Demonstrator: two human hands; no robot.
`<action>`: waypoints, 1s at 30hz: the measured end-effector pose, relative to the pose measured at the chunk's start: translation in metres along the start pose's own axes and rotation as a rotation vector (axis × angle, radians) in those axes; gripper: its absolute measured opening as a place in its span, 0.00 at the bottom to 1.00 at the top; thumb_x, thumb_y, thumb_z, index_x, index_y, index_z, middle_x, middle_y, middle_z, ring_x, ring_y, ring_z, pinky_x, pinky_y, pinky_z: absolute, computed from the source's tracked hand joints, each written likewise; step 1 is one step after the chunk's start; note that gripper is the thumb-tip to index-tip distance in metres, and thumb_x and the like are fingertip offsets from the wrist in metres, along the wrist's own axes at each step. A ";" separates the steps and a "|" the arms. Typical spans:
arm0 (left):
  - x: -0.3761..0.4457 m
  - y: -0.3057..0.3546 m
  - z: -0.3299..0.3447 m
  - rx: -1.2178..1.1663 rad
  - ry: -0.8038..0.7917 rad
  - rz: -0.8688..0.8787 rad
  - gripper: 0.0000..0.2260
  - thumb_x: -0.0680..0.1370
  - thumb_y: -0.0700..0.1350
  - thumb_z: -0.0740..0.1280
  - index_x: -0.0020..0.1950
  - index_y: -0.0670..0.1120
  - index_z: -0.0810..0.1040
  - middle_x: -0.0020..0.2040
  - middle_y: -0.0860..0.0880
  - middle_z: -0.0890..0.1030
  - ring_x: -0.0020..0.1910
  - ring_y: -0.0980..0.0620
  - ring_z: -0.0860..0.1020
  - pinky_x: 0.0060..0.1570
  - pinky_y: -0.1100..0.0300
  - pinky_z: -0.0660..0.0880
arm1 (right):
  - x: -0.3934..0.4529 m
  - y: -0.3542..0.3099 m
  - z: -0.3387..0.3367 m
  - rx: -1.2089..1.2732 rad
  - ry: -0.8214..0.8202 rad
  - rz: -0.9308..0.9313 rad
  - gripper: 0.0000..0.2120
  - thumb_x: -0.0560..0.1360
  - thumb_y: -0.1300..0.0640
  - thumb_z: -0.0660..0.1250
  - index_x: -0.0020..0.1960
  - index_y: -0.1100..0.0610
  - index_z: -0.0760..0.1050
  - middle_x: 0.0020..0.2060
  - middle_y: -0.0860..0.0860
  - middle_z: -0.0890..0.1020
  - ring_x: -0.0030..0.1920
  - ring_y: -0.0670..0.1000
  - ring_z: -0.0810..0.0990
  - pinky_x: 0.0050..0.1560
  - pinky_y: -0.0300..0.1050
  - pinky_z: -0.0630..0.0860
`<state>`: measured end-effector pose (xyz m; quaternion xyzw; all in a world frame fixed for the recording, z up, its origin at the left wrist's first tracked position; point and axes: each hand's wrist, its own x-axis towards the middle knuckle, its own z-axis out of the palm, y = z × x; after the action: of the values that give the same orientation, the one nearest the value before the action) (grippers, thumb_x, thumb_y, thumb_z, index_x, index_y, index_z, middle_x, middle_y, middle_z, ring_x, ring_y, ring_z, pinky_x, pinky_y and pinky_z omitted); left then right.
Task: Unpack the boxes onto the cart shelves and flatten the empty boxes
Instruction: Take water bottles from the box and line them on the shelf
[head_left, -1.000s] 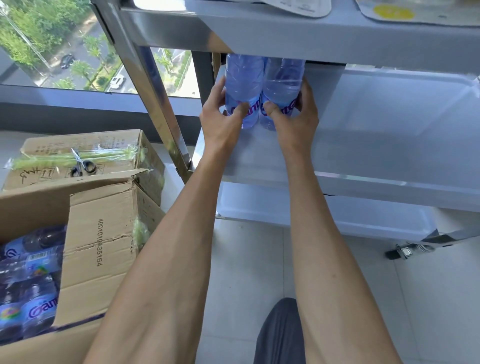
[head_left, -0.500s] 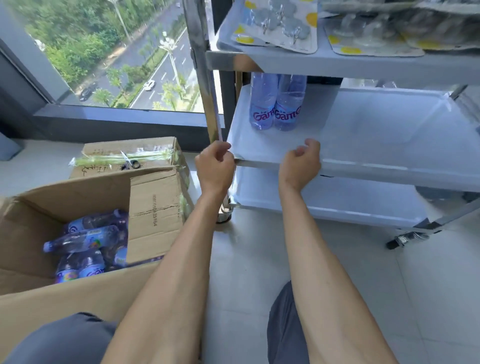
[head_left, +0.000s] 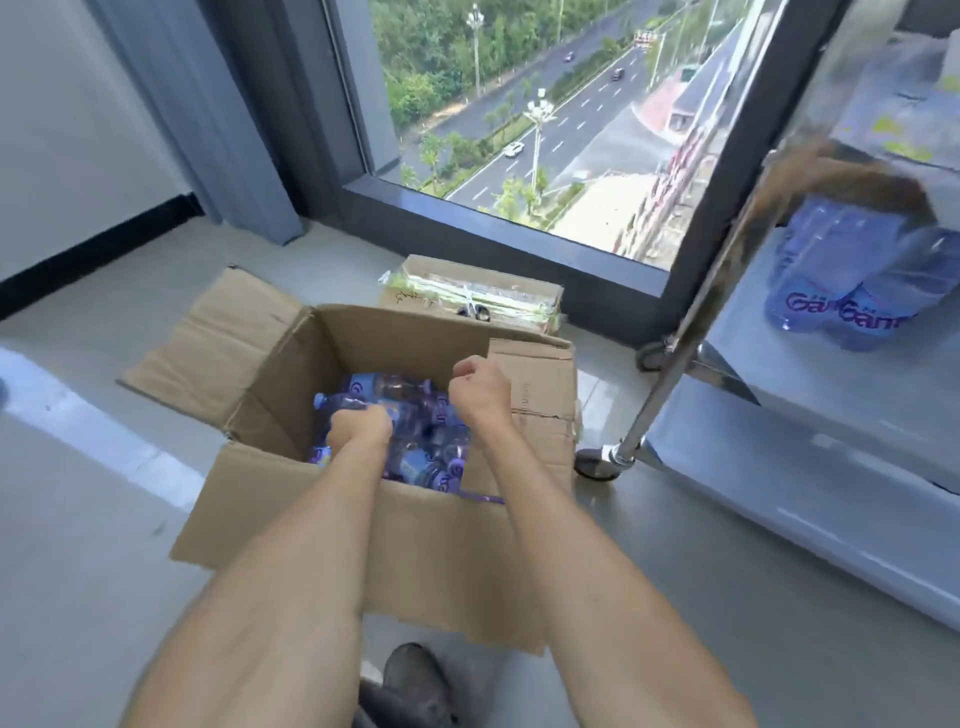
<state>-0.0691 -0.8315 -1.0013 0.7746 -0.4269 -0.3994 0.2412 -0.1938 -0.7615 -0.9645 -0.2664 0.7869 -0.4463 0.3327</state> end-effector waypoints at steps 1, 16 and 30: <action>0.020 0.002 0.002 -0.090 -0.005 -0.088 0.19 0.78 0.43 0.66 0.67 0.36 0.73 0.65 0.36 0.77 0.63 0.37 0.77 0.63 0.49 0.74 | 0.013 0.000 0.019 -0.047 -0.060 0.041 0.18 0.74 0.64 0.61 0.61 0.57 0.78 0.59 0.55 0.80 0.62 0.56 0.76 0.55 0.39 0.69; 0.173 -0.018 0.106 -0.300 -0.046 -0.413 0.27 0.65 0.58 0.79 0.48 0.44 0.69 0.48 0.48 0.75 0.45 0.44 0.75 0.50 0.53 0.76 | 0.138 0.089 0.128 -0.766 0.030 0.412 0.26 0.74 0.49 0.71 0.68 0.56 0.70 0.68 0.61 0.69 0.68 0.63 0.67 0.64 0.59 0.68; 0.141 -0.015 0.112 -0.346 -0.008 -0.437 0.38 0.72 0.56 0.73 0.76 0.46 0.61 0.72 0.42 0.70 0.69 0.38 0.71 0.67 0.45 0.68 | 0.130 0.093 0.117 -0.612 -0.007 0.473 0.34 0.69 0.51 0.74 0.70 0.57 0.65 0.64 0.57 0.76 0.65 0.59 0.76 0.60 0.52 0.74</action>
<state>-0.1096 -0.9481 -1.1329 0.7941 -0.1759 -0.5119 0.2764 -0.1988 -0.8729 -1.1274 -0.1662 0.9222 -0.1009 0.3343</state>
